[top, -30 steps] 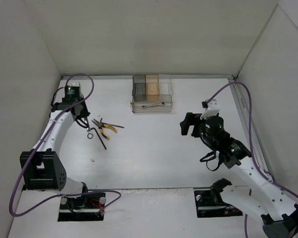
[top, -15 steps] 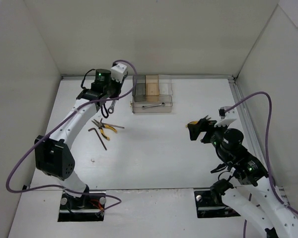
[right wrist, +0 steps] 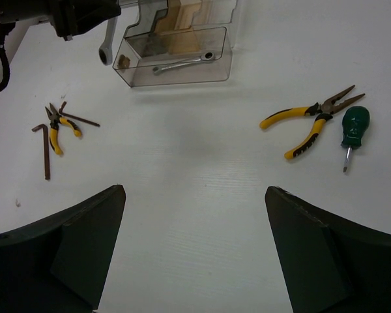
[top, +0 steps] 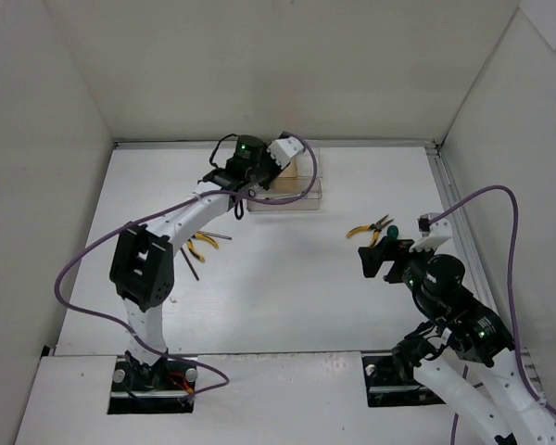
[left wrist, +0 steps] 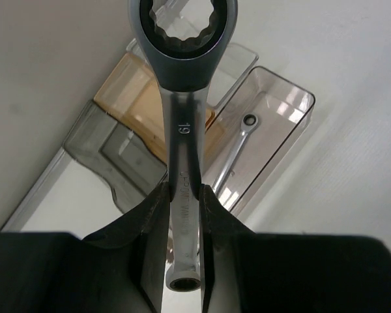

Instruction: Sort the tools into containers

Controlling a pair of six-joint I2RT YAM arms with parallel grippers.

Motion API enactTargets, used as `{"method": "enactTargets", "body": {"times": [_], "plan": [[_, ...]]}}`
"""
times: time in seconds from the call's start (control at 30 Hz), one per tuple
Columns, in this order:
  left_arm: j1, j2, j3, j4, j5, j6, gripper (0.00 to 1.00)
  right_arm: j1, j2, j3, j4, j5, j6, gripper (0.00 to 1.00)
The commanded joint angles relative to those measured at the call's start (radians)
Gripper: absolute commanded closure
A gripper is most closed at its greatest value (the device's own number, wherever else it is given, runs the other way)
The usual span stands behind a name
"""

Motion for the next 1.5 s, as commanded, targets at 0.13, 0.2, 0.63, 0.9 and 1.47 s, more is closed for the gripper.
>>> {"method": "enactTargets", "body": {"times": [0.13,0.2,0.63,0.9,1.47], "plan": [[-0.025,0.048,0.184,0.215,0.065,0.096,1.00,-0.002,-0.012,0.033,-0.011,0.002,-0.004,0.13],[-0.025,0.068,0.211,0.204,0.059,0.117,1.00,-0.004,-0.028,0.033,-0.017,-0.007,-0.004,0.13],[-0.002,0.171,0.253,0.143,0.106,0.203,1.00,-0.002,-0.075,0.041,-0.052,0.008,-0.025,0.11],[-0.002,0.206,0.264,0.050,0.105,0.218,1.00,-0.005,-0.061,0.036,-0.052,0.010,-0.033,0.11],[-0.011,0.248,0.253,-0.017,0.045,0.246,1.00,-0.004,-0.054,0.030,-0.052,0.018,-0.039,0.08]]}}
